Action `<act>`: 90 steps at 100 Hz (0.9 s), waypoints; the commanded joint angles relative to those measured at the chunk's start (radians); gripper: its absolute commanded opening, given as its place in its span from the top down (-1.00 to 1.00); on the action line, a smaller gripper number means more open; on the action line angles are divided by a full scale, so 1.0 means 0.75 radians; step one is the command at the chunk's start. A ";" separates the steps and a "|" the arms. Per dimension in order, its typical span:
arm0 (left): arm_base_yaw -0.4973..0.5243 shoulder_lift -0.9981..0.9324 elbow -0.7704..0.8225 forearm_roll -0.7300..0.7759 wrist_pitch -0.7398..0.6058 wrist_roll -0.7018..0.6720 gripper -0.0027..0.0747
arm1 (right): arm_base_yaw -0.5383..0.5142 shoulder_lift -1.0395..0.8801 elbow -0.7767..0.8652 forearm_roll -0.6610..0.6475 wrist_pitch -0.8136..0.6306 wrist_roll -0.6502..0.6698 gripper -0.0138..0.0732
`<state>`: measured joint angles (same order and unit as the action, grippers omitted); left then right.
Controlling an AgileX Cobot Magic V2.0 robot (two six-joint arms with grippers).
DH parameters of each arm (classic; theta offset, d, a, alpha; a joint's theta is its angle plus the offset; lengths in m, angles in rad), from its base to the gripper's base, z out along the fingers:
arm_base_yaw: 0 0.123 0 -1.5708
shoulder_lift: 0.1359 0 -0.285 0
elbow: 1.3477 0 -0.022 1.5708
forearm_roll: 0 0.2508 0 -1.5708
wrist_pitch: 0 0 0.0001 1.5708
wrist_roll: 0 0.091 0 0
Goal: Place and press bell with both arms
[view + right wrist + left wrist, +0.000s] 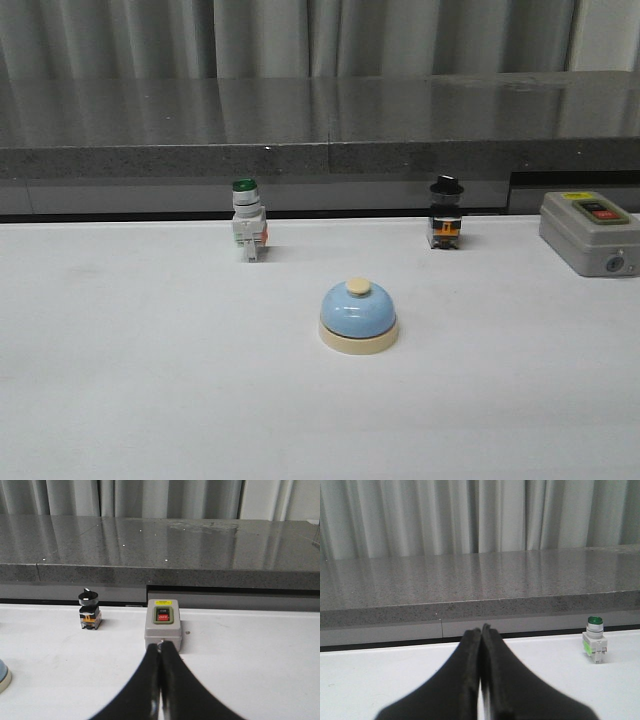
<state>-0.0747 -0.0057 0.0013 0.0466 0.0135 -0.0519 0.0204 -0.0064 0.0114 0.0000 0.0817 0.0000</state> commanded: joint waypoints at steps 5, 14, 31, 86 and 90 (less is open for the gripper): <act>0.001 -0.036 0.056 -0.010 -0.108 -0.017 0.98 | -0.008 -0.029 0.000 -0.022 -0.176 -0.009 0.82; 0.001 -0.036 0.056 -0.010 -0.108 -0.017 0.98 | -0.008 -0.029 0.000 -0.022 -0.190 -0.009 0.82; 0.001 -0.036 0.056 -0.010 -0.108 -0.017 0.98 | -0.008 -0.029 0.000 -0.022 -0.192 -0.009 0.82; 0.001 -0.036 0.056 -0.010 -0.108 -0.017 0.98 | -0.008 -0.029 0.000 -0.022 -0.192 -0.009 0.82; 0.001 -0.036 0.056 -0.010 -0.108 -0.017 0.98 | -0.008 -0.029 0.000 -0.022 -0.192 -0.009 0.82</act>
<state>-0.0747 -0.0057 0.0013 0.0466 0.0135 -0.0519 0.0204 -0.0100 0.0265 -0.0053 0.0285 0.0000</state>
